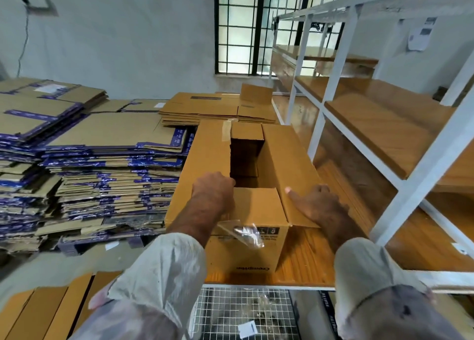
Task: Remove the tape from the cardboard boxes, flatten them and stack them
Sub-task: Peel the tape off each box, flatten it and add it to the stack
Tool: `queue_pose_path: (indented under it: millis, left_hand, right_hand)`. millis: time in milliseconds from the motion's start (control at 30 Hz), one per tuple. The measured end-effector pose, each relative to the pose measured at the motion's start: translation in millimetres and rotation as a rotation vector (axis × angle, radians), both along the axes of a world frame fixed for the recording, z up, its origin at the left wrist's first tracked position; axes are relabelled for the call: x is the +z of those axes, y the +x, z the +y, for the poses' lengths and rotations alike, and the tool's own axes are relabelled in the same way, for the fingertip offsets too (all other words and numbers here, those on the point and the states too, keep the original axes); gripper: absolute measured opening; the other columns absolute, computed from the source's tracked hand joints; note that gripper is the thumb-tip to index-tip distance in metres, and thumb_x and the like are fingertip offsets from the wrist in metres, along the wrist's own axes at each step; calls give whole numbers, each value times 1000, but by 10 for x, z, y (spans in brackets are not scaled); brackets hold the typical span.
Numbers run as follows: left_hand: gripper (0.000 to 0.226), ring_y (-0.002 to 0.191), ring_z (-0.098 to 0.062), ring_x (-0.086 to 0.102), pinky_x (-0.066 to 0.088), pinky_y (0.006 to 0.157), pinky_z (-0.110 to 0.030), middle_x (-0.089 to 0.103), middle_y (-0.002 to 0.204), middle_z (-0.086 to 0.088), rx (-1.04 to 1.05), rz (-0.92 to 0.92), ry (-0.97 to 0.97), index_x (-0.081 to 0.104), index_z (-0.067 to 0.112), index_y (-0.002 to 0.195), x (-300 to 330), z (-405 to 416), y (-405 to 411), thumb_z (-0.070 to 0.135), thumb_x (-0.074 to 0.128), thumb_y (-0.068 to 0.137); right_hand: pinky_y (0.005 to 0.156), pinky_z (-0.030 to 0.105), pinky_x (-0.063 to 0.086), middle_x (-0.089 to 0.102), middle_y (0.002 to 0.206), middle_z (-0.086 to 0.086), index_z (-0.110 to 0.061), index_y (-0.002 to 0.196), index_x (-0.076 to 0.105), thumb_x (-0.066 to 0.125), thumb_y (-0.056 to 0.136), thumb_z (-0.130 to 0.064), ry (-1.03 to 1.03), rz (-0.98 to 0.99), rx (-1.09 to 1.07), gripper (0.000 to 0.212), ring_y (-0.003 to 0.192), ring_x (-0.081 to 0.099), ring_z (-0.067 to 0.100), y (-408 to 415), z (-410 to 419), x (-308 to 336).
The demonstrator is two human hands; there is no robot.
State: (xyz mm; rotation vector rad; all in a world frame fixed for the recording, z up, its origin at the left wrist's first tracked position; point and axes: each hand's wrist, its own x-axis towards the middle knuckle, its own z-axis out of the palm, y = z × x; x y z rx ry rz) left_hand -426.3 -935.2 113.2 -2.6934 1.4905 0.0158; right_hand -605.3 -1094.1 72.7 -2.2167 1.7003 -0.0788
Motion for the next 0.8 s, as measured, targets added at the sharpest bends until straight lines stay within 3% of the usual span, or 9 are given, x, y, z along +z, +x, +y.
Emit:
queue_pose_path:
  millis: [100, 200, 267, 400, 567, 667, 800]
  left_hand:
    - [36, 100, -22, 56, 55, 88, -39, 57, 114, -4, 4, 7, -6, 58, 27, 131, 21, -34, -30, 37, 63, 97]
    - [31, 94, -22, 56, 55, 85, -38, 55, 106, -3, 6, -23, -7, 61, 26, 128, 68, -76, -62, 35, 61, 98]
    - [28, 92, -21, 54, 52, 82, -36, 53, 102, -3, -3, -22, -18, 61, 24, 125, 134, -69, -37, 32, 60, 99]
    - [17, 86, -18, 56, 47, 73, -33, 53, 90, -1, 24, 14, -169, 65, 20, 111, 364, 52, 152, 31, 57, 100]
    - [21, 77, -12, 60, 50, 67, -27, 67, 98, -3, 101, 230, -549, 70, 19, 105, 603, 456, 581, 31, 52, 102]
    - [16, 93, -16, 66, 51, 67, -26, 69, 109, -2, 186, 362, -787, 72, 22, 105, 576, 755, 860, 31, 61, 98]
    - [11, 103, -27, 66, 60, 81, -47, 68, 118, -6, 344, 720, -956, 72, 27, 102, 456, 1180, 1296, 19, 65, 97]
  right_hand:
    - [120, 61, 21, 25, 164, 15, -13, 157, 28, 42, 88, -82, -230, 98, 81, 98, 150, 24, 36, 55, 15, 81]
    - [120, 59, 15, 39, 157, 10, -20, 146, 45, 53, 93, -62, -449, 102, 295, 68, 149, 26, 31, 209, 216, 291]
    - [119, 53, 21, 48, 150, 3, -25, 142, 51, 55, 97, -53, -412, -22, 462, 53, 142, 38, 24, 351, 421, 390]
    - [118, 53, 26, 45, 155, -1, -29, 147, 48, 51, 101, -52, -285, -48, 624, 51, 146, 37, 22, 688, 681, 280]
    - [115, 57, 28, 52, 148, -3, -29, 142, 51, 37, 100, -68, -239, -77, 623, 58, 139, 45, 22, 978, 815, 77]
    - [116, 57, 25, 47, 154, -5, -30, 149, 45, 34, 101, -67, -211, -115, 607, 62, 142, 41, 20, 1049, 844, 8]
    - [115, 57, 24, 47, 153, -3, -30, 150, 43, 33, 102, -66, -191, -80, 574, 61, 139, 44, 22, 1035, 818, -75]
